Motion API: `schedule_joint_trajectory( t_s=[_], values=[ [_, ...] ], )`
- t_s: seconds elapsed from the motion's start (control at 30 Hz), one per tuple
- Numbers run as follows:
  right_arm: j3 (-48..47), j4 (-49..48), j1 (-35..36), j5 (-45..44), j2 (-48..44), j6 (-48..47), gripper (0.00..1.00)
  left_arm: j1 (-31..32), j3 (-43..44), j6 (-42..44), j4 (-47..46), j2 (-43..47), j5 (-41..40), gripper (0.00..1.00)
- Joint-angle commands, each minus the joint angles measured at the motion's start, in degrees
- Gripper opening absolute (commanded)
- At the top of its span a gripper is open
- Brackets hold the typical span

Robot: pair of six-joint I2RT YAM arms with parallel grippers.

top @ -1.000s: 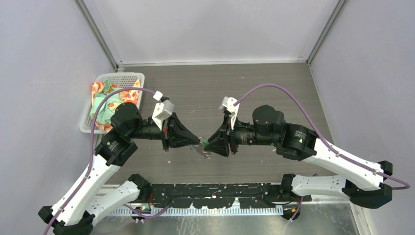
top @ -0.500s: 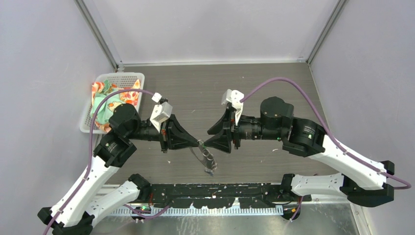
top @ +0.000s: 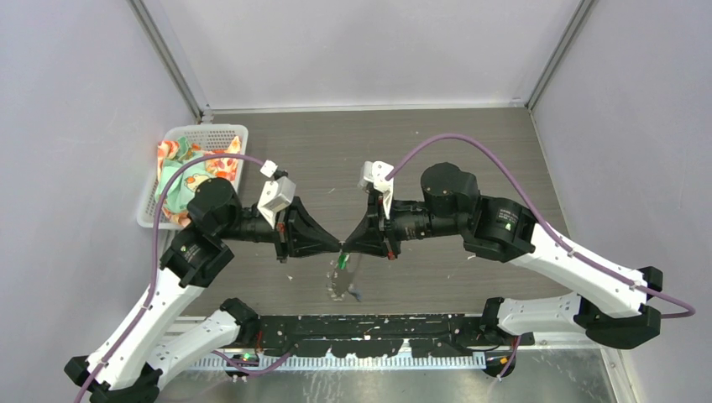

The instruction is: Put the keys on the keyring

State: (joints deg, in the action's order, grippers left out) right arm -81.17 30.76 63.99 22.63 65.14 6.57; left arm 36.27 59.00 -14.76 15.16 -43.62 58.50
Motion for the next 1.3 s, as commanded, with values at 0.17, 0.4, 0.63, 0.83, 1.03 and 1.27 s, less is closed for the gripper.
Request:
schedule_joint_trajectory(
  t_s=[0.17,0.4,0.63,0.83,1.03,1.27],
  values=[
    [-13.0,16.8,-0.5,1.5,7.4,-2.0,0.01,0.2,6.7,23.3,20.9,-3.1,-0.4,0.42],
    [-23.4,28.5,-0.5,2.8,15.9,-3.8,0.01,0.2,13.2,32.4,30.3,-8.0,3.1,0.40],
    [-27.6,32.2,-0.4,1.9,18.7,-4.6,0.01,0.2,14.6,36.3,36.3,-8.9,5.0,0.31],
    [-30.6,34.4,0.1,2.4,20.5,-5.4,0.01,0.2,14.4,37.4,36.5,-9.5,3.4,0.35],
    [-32.6,36.3,0.7,2.4,21.8,-6.0,0.01,0.2,14.8,36.4,34.6,-10.0,1.3,0.45],
    [-33.7,36.5,1.1,2.5,22.8,-5.9,0.01,0.2,14.1,32.7,31.3,-9.6,4.2,0.35]
  ],
)
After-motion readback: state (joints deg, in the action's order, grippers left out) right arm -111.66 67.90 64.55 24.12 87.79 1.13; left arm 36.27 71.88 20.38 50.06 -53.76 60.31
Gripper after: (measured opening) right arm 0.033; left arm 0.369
